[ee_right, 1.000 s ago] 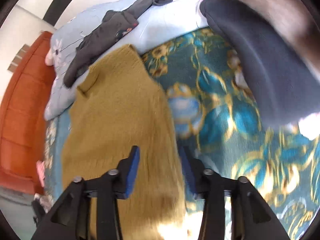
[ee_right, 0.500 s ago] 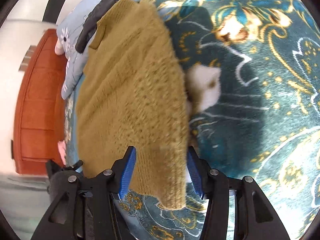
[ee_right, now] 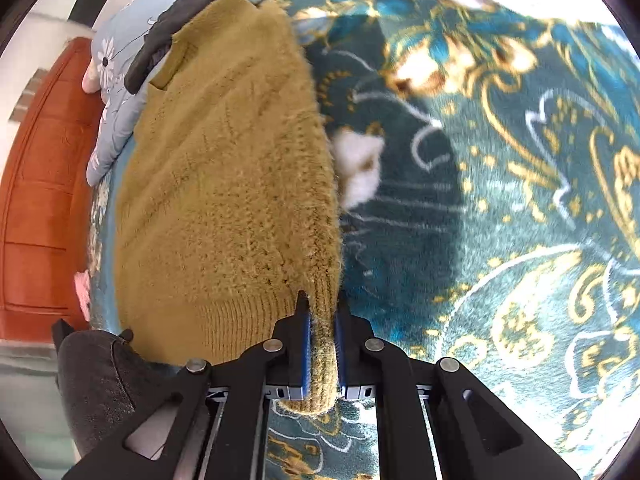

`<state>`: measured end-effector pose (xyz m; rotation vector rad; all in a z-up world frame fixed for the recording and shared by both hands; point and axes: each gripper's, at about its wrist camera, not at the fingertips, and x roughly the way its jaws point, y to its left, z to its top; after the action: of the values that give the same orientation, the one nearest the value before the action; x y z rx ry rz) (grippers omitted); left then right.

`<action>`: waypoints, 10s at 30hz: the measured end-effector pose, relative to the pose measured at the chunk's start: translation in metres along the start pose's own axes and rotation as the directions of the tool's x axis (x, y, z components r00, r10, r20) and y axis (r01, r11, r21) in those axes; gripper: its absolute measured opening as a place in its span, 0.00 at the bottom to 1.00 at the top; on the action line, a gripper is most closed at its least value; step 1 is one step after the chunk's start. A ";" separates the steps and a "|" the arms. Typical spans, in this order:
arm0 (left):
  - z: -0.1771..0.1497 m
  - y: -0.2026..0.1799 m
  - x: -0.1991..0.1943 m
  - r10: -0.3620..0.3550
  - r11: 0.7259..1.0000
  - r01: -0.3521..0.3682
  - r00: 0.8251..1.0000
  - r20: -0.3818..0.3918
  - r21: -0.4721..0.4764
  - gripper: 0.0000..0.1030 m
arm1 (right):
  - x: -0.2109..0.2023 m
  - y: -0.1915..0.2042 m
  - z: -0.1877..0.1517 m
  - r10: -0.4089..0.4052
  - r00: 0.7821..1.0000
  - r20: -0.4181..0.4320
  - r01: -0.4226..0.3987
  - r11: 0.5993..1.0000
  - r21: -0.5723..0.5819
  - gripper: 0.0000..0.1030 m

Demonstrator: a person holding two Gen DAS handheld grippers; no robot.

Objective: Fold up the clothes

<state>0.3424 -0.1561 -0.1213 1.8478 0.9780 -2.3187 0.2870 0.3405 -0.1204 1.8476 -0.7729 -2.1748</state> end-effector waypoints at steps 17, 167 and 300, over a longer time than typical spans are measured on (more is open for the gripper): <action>0.064 -0.012 -0.048 0.002 0.998 0.013 0.978 0.207 -0.067 0.55 | -0.015 0.078 0.093 -0.086 0.986 0.139 0.119 0.961 -0.250 0.36; 0.038 -0.039 -0.013 -0.196 0.977 0.199 0.980 -0.047 0.072 0.12 | -0.003 0.042 0.007 0.248 0.962 0.115 -0.266 0.948 0.175 0.14; -0.017 0.053 -0.128 -0.088 0.957 0.194 0.900 0.426 -0.213 0.56 | 0.036 0.360 0.068 0.038 0.996 0.083 -0.007 0.940 -0.340 0.21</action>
<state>0.4161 -0.2359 -0.0339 1.1591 1.2967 -2.3819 0.1460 0.0369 0.0337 1.5724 -0.3957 -2.2204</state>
